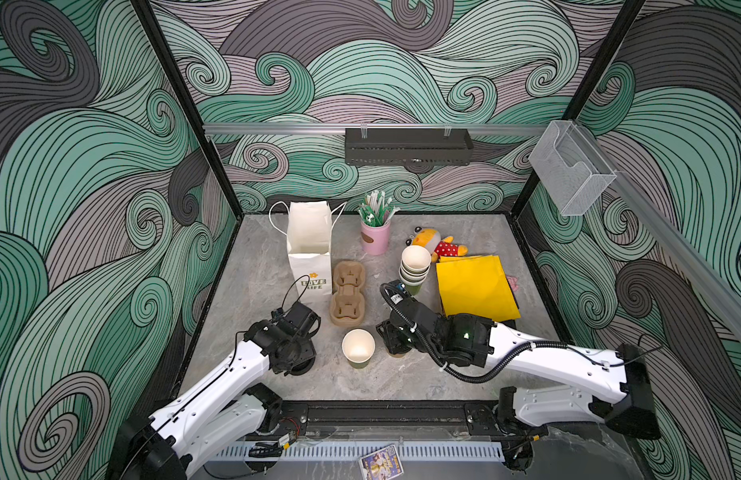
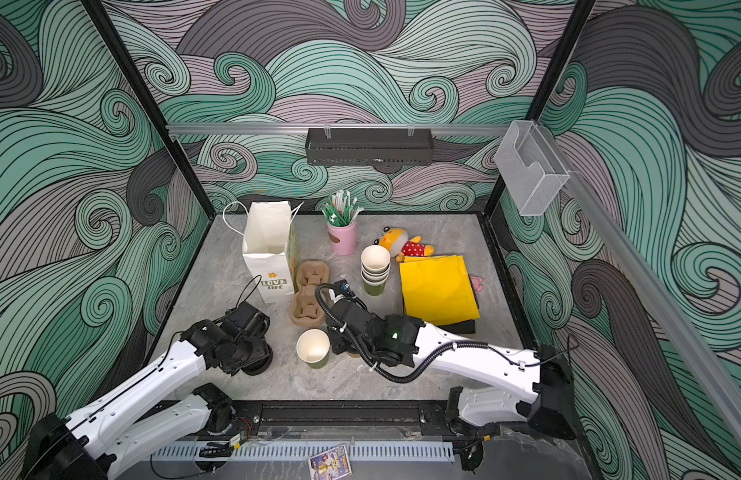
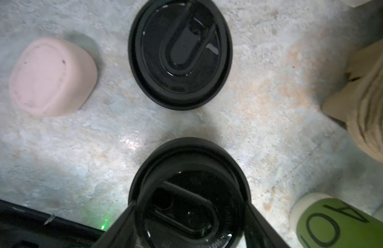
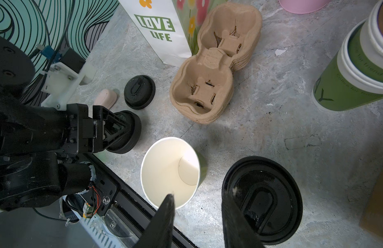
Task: Pack the takeout coffee
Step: 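Lower the left gripper onto a black lid and close it, then lift the black lid off the table with the left gripper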
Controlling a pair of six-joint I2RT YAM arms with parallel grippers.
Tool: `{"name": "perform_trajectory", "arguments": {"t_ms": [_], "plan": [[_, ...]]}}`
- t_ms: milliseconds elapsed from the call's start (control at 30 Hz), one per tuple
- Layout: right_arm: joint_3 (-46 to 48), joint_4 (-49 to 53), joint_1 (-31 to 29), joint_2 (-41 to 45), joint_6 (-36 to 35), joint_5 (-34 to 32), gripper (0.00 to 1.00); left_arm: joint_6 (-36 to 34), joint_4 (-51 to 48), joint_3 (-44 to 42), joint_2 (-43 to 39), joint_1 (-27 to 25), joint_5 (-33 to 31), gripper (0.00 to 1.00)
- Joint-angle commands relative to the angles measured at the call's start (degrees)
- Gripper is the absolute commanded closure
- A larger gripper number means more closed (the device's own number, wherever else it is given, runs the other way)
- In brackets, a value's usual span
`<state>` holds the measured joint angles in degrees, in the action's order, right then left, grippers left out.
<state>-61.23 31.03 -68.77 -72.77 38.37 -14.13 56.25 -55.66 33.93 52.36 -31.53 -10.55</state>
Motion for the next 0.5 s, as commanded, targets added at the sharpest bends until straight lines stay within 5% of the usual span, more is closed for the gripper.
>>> {"name": "perform_trajectory", "arguments": {"t_ms": [0,267,467], "plan": [[-1.3,0.4,0.2,-0.5,0.3,0.0,0.61,2.1,0.8,-0.7,1.0,-0.6,-1.9,0.40],[-1.3,0.6,0.2,-0.5,0.2,0.2,0.61,3.2,5.2,-3.3,3.1,-1.9,1.2,0.39],[-1.3,0.7,0.2,-0.3,0.2,0.2,0.61,2.9,3.9,-3.0,2.3,-1.9,0.3,0.28]]}}
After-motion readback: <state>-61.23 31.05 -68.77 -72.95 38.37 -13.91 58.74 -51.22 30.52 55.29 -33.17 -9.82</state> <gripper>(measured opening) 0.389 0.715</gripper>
